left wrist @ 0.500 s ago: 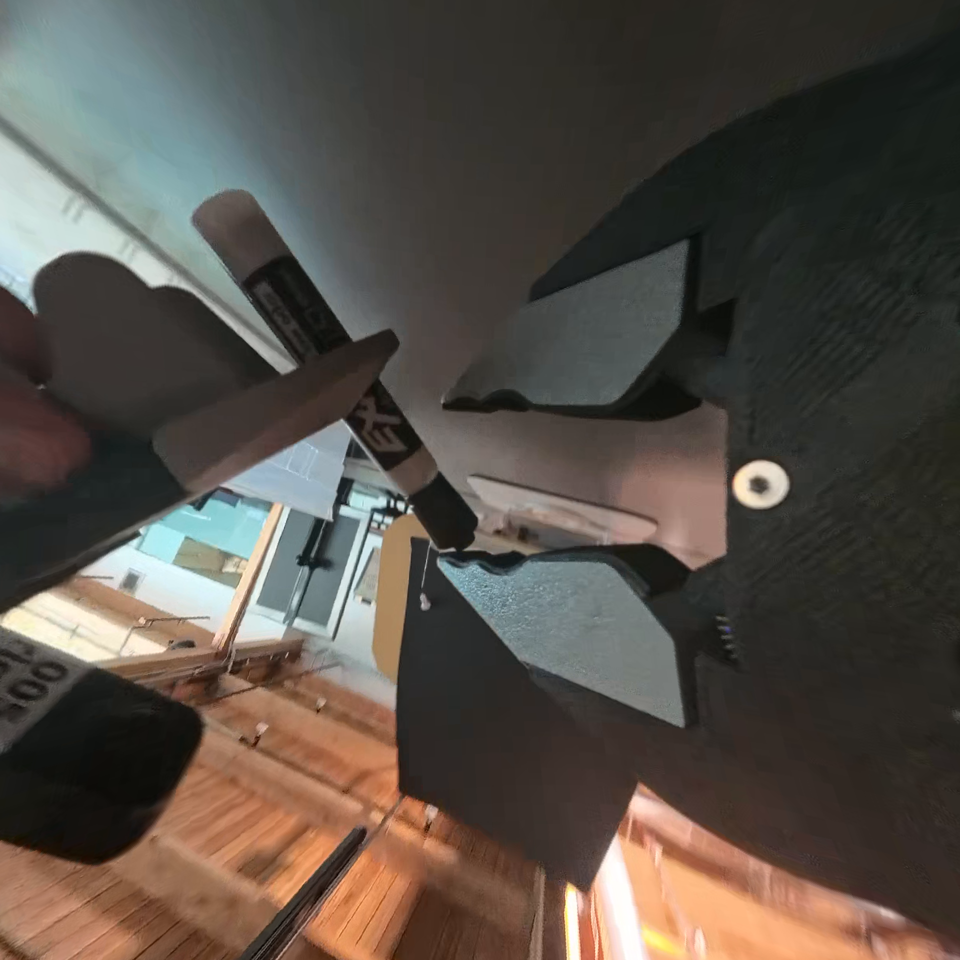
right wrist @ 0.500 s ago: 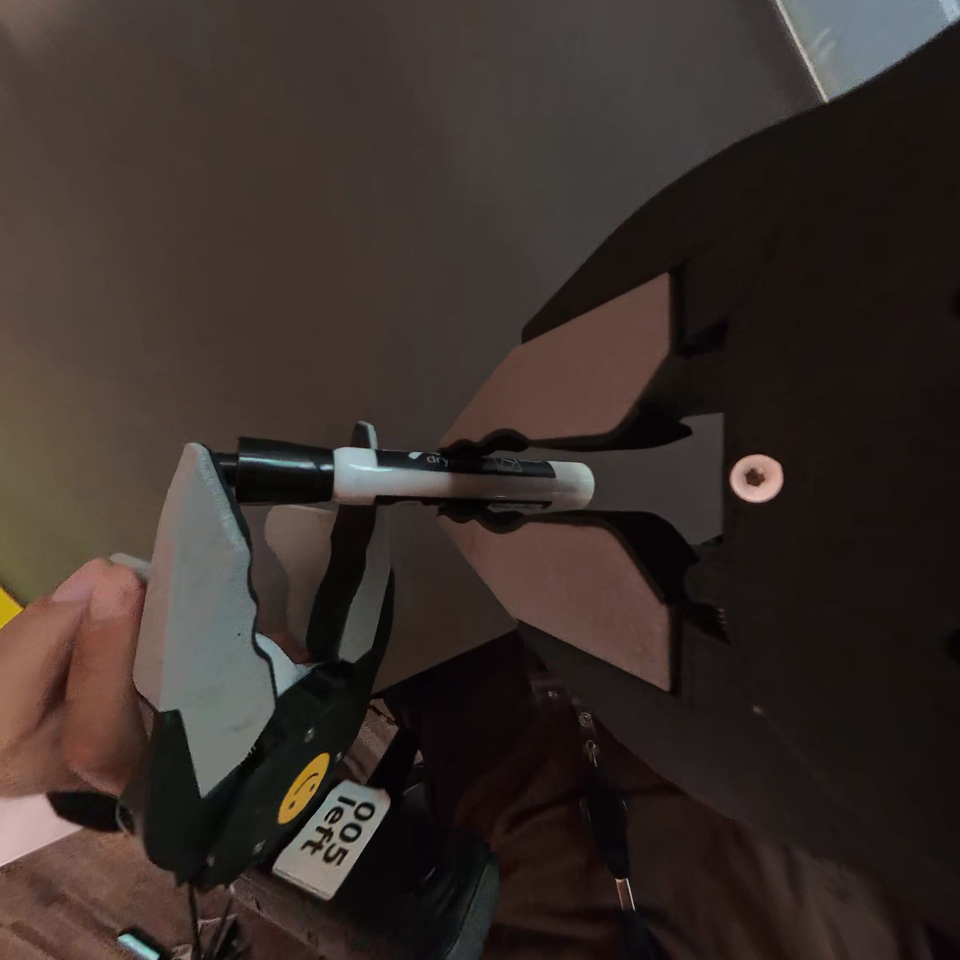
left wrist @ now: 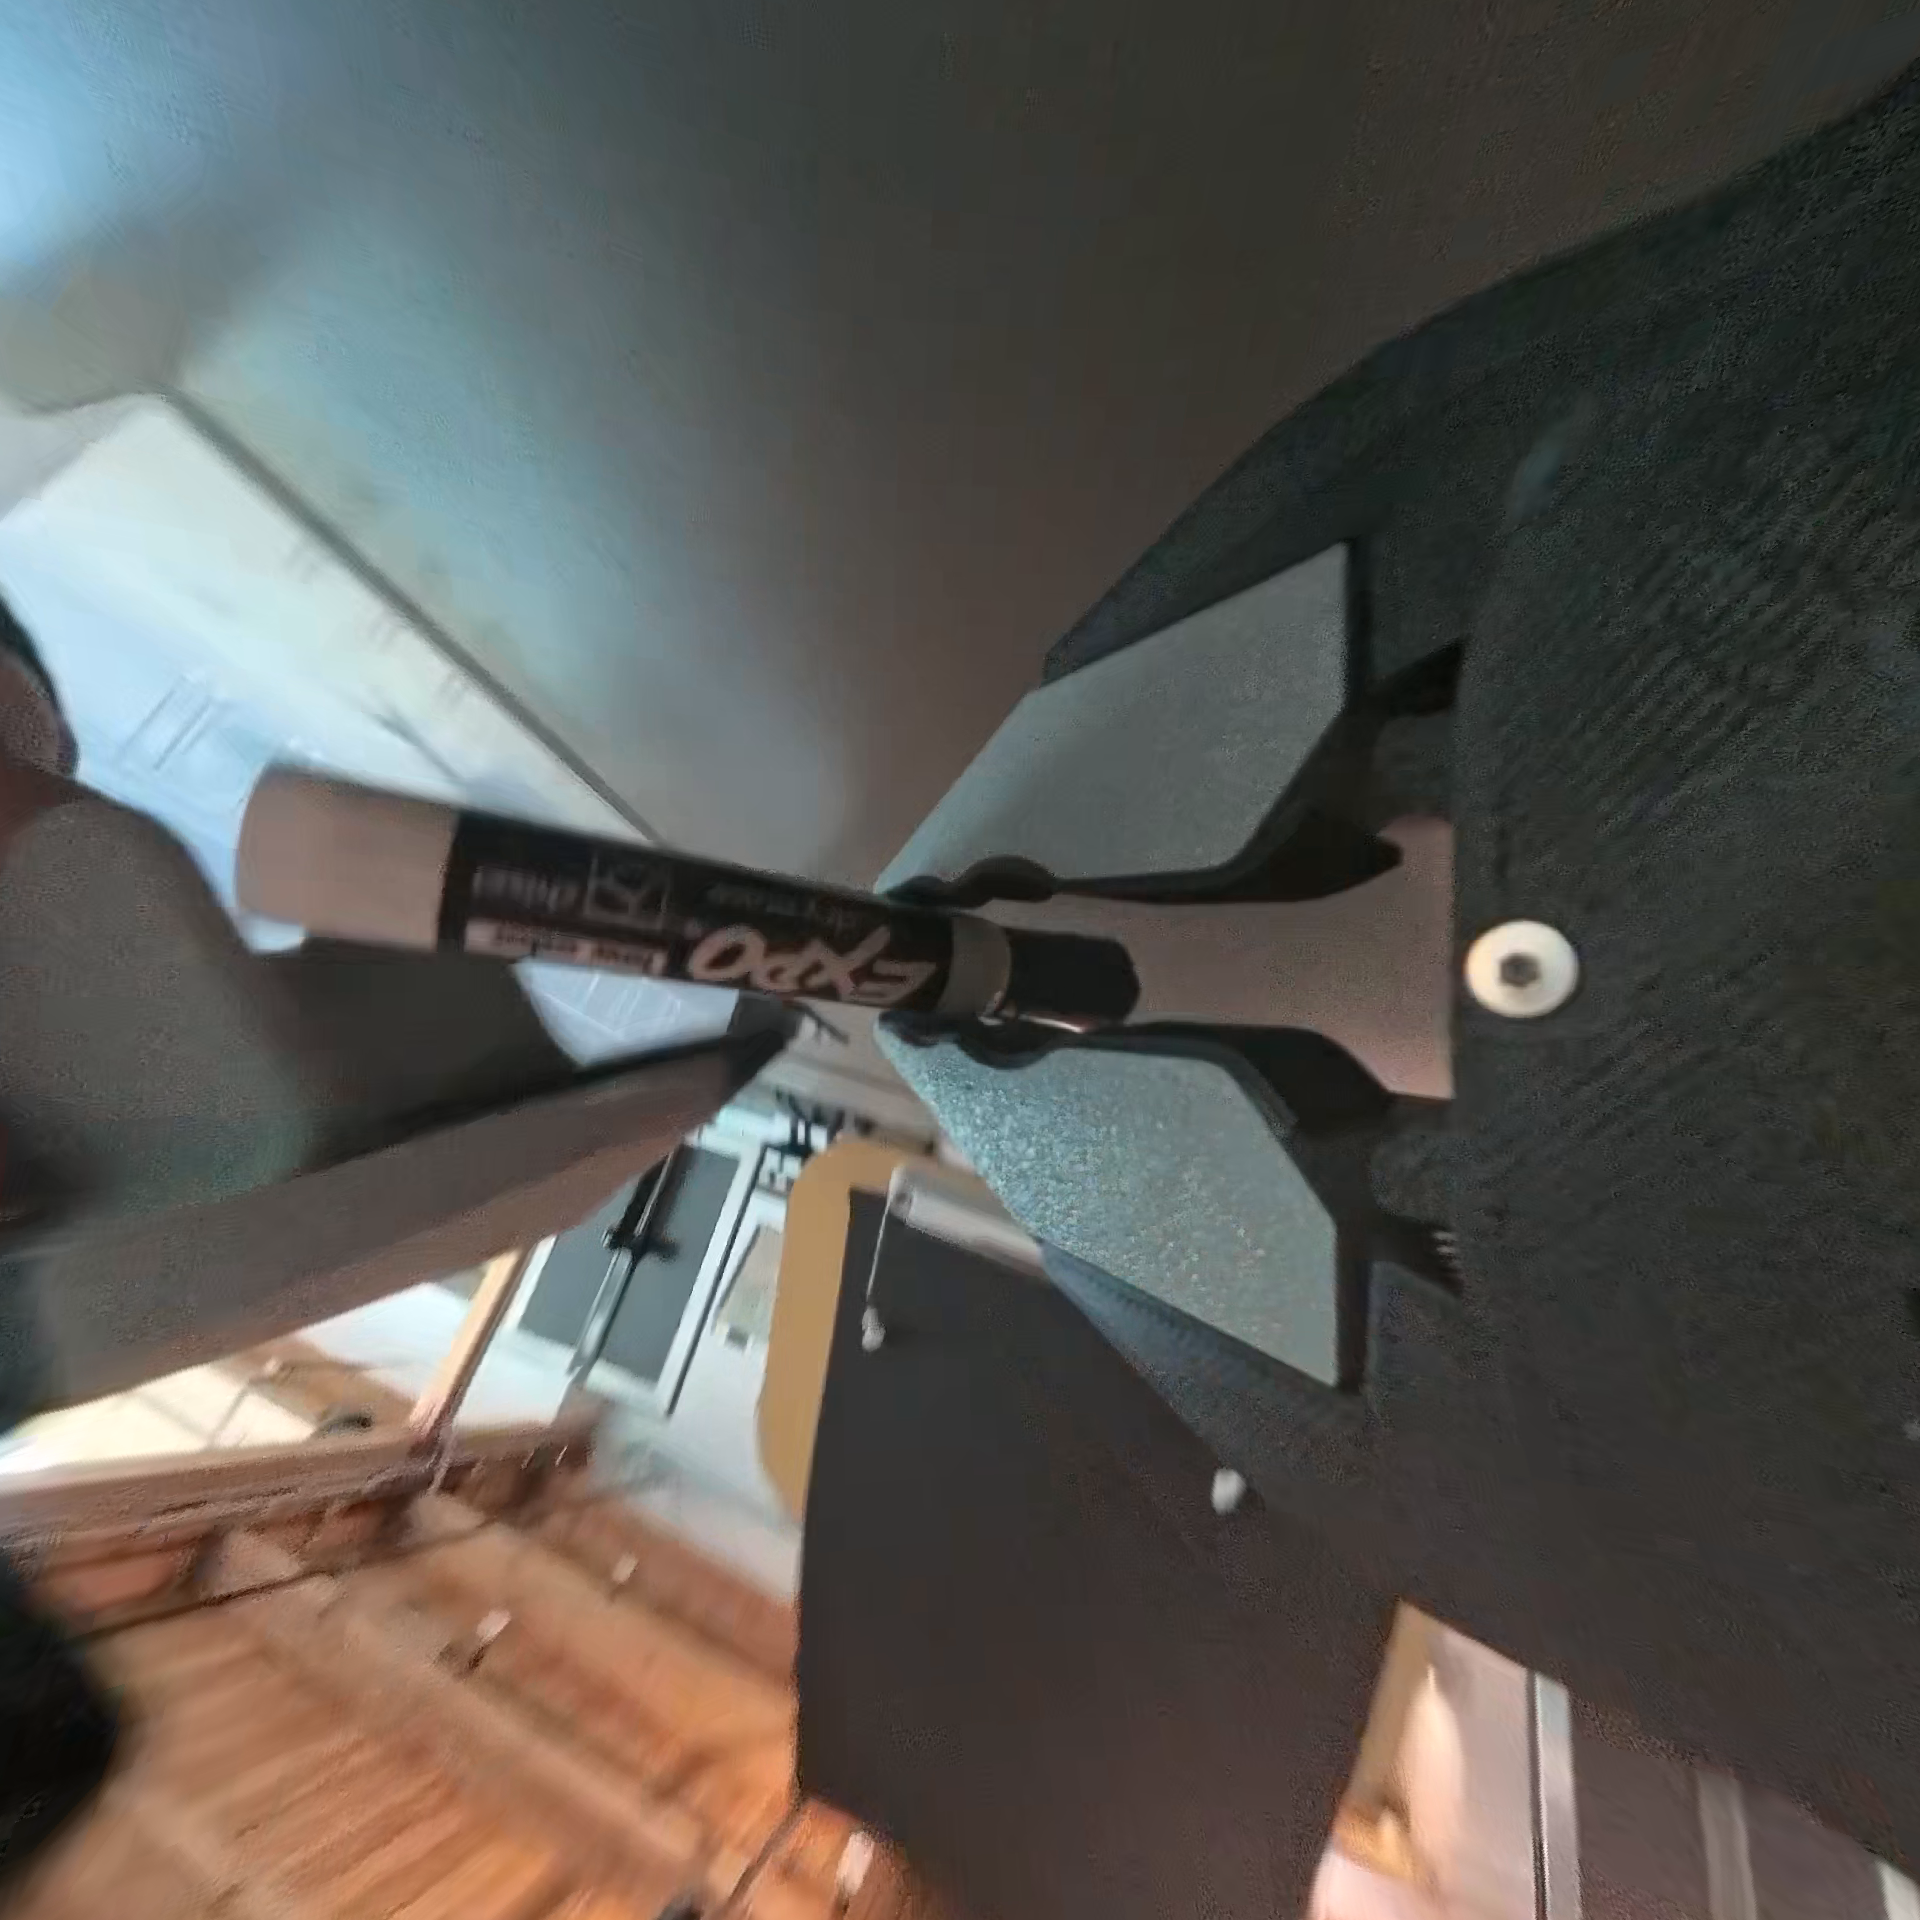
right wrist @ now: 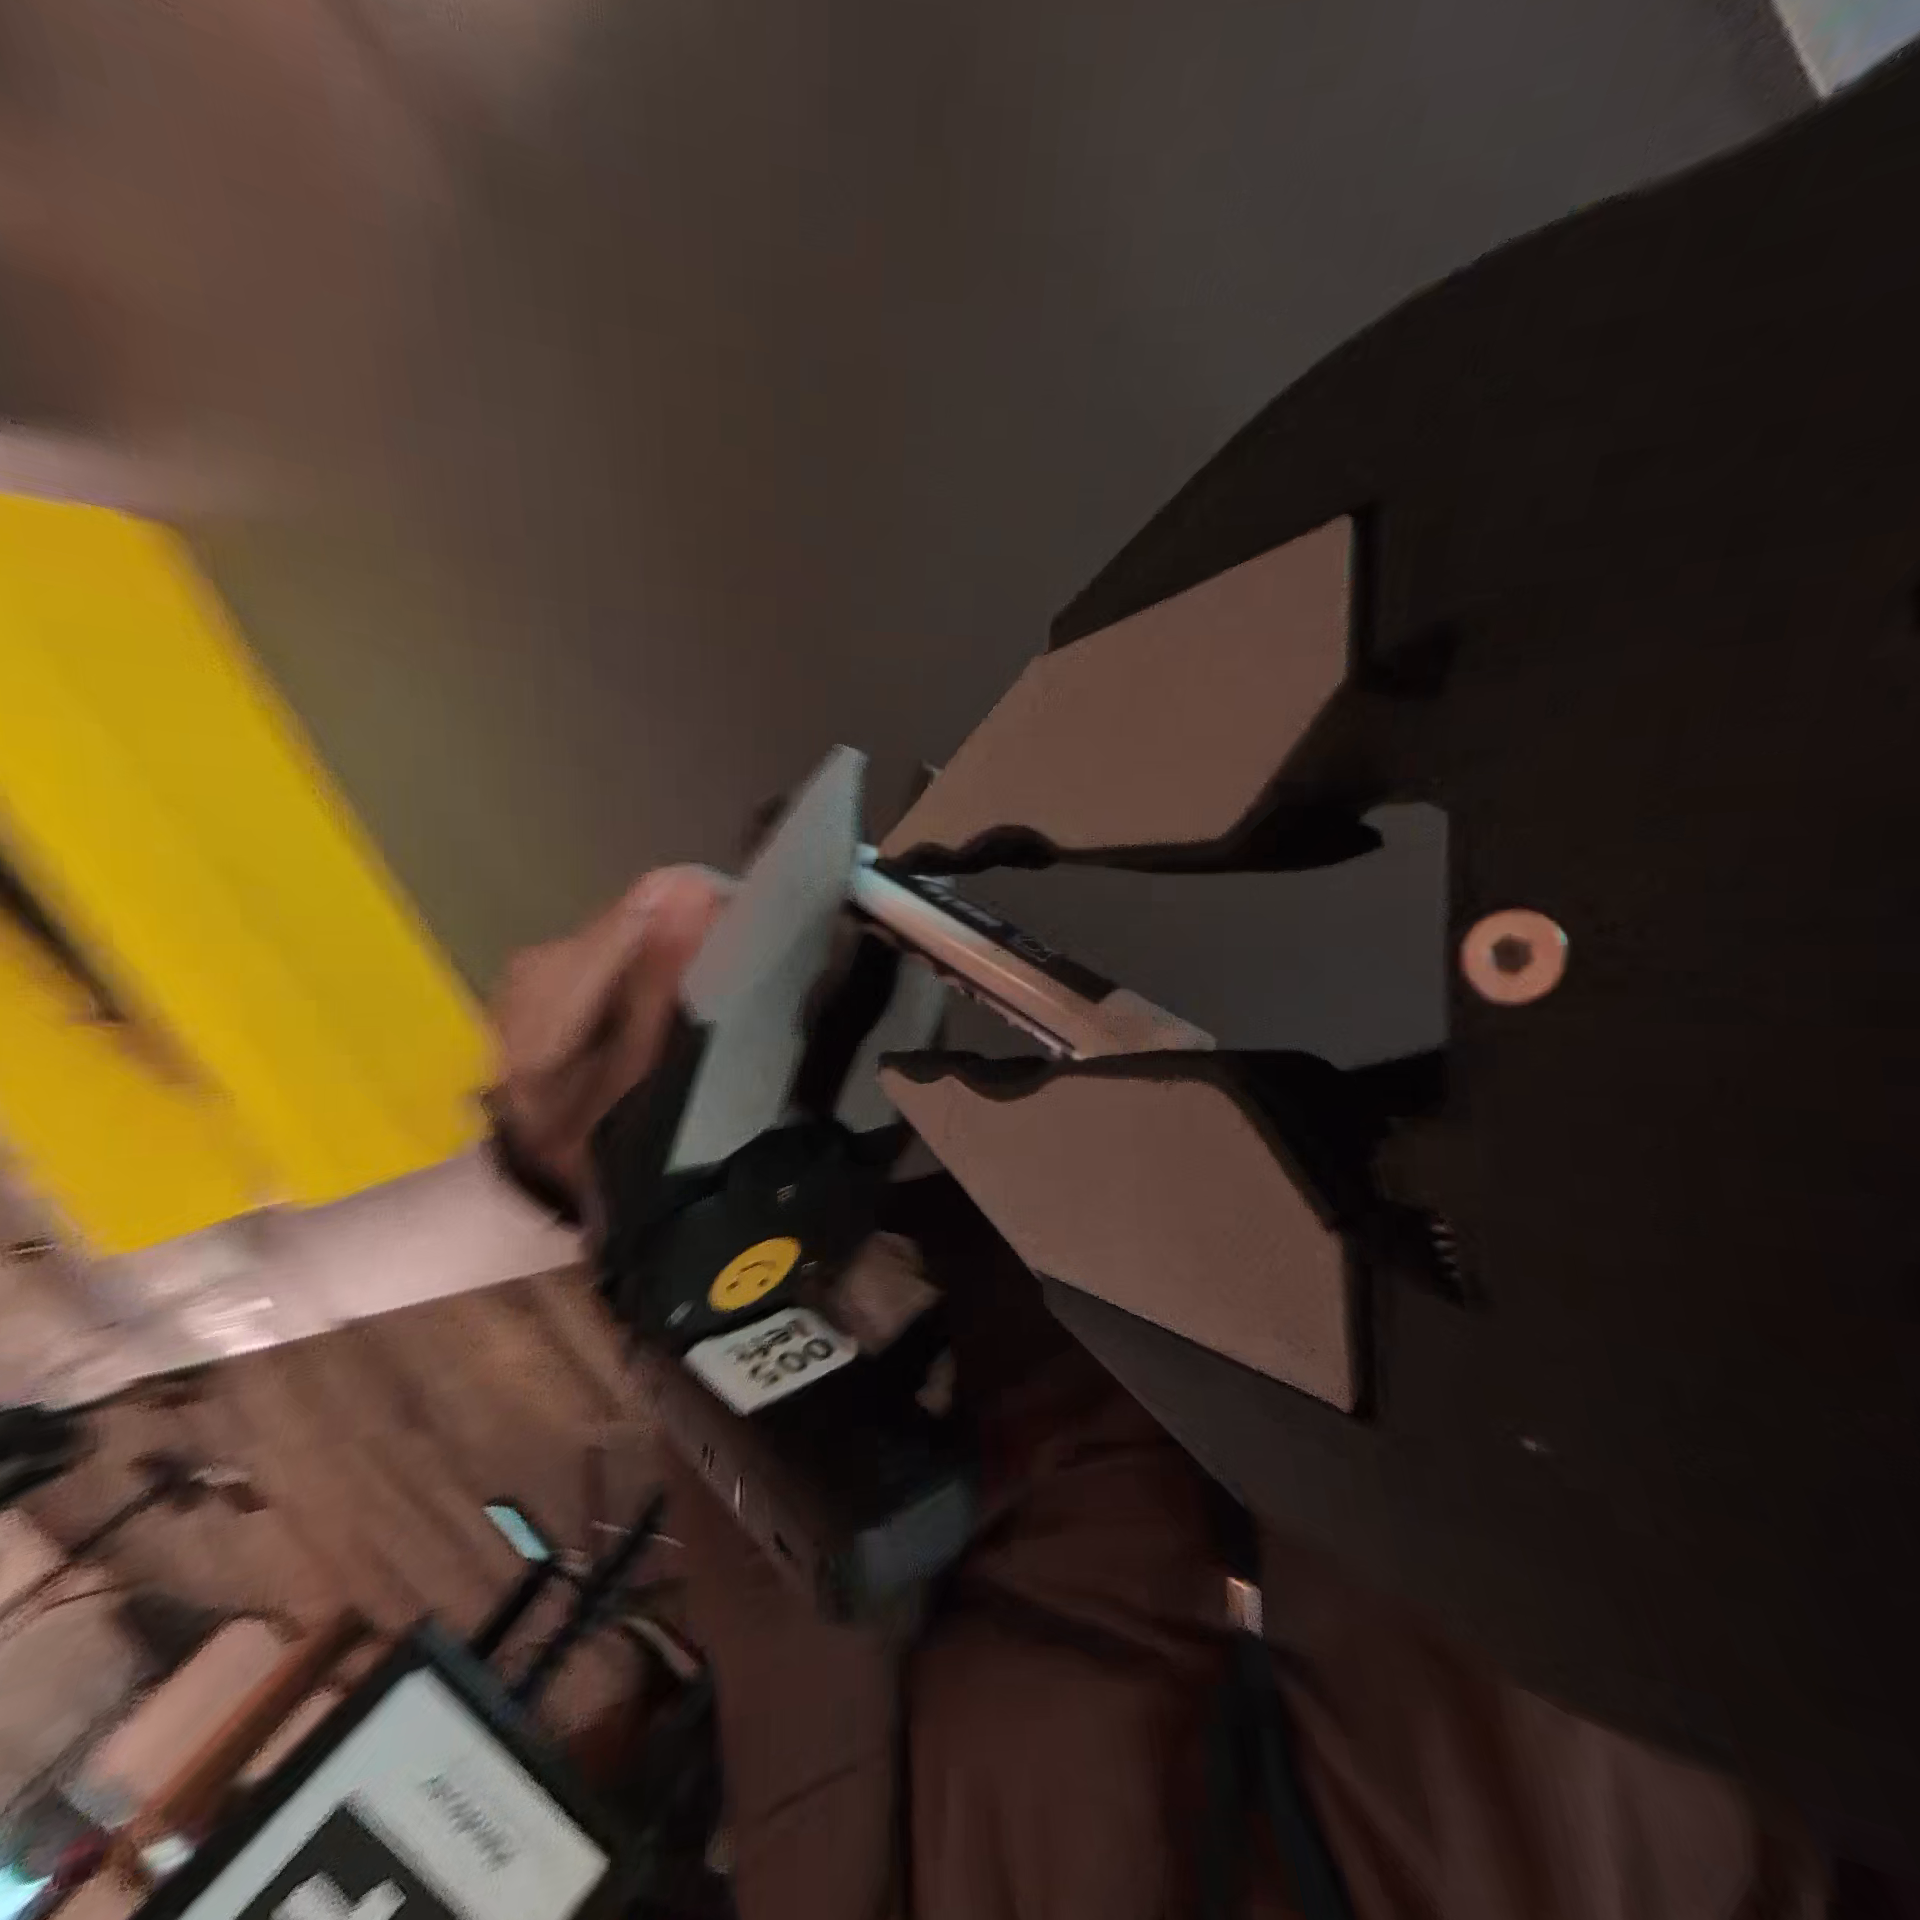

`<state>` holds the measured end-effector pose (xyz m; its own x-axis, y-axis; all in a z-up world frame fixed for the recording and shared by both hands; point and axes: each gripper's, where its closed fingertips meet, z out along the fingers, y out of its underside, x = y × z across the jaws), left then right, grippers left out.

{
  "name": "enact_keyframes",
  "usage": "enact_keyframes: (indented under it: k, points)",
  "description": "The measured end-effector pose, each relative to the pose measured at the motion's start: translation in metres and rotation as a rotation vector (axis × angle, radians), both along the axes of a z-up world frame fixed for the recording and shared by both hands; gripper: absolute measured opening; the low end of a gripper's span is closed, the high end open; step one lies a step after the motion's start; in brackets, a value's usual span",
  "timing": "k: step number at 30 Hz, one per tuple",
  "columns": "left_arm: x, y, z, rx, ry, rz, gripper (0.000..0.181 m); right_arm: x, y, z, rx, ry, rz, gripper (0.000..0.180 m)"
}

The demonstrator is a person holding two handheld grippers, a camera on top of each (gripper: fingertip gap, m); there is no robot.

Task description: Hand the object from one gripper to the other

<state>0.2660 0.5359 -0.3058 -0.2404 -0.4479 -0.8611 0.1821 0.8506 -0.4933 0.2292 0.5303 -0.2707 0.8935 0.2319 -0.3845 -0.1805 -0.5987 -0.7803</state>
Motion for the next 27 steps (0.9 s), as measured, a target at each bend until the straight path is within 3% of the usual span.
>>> enact_keyframes:
  k: [4,6,8,10,12,13,15,16,19,21,22,27]
  points:
    - [-0.002,0.012,0.013,-0.355,0.132,-0.060,0.015,0.016,-0.008,0.098,0.536,-0.125,-0.167,0.040]
    - [-0.004,0.012,0.014,-0.532,0.243,-0.123,0.015,0.011,-0.014,0.105,0.614,-0.168,-0.175,0.039]
    - [-0.008,0.009,0.017,-0.680,0.337,-0.185,0.015,0.007,-0.007,0.082,0.508,-0.230,-0.137,0.049]
    - [-0.011,0.008,0.023,-0.791,0.392,-0.240,0.015,0.001,0.004,0.057,0.384,-0.260,-0.103,0.072]
    - [-0.014,0.007,0.027,-0.859,0.423,-0.280,0.014,-0.002,0.017,0.039,0.320,-0.313,-0.101,0.076]
    - [-0.016,0.005,0.026,-0.859,0.436,-0.296,0.015,-0.002,0.024,0.034,0.313,-0.338,-0.110,0.069]
    - [-0.019,0.000,0.025,-0.844,0.448,-0.314,0.015,-0.003,0.032,0.026,0.305,-0.348,-0.110,0.028]
    - [-0.020,-0.003,0.024,-0.832,0.450,-0.321,0.015,-0.009,0.035,0.025,0.319,-0.327,-0.080,0.018]
    - [-0.020,-0.003,0.024,-0.820,0.437,-0.304,0.014,-0.010,0.038,0.025,0.347,-0.329,-0.053,0.015]
    - [-0.014,0.008,0.030,-0.858,0.360,-0.253,0.033,0.006,0.036,0.028,0.343,-0.416,-0.134,0.016]
    - [-0.011,0.016,0.035,-0.872,0.308,-0.223,0.044,0.019,0.034,0.031,0.348,-0.491,-0.201,0.016]
    - [-0.010,0.021,0.038,-0.898,0.271,-0.203,0.048,0.055,0.026,0.027,0.232,-0.987,-0.346,0.016]
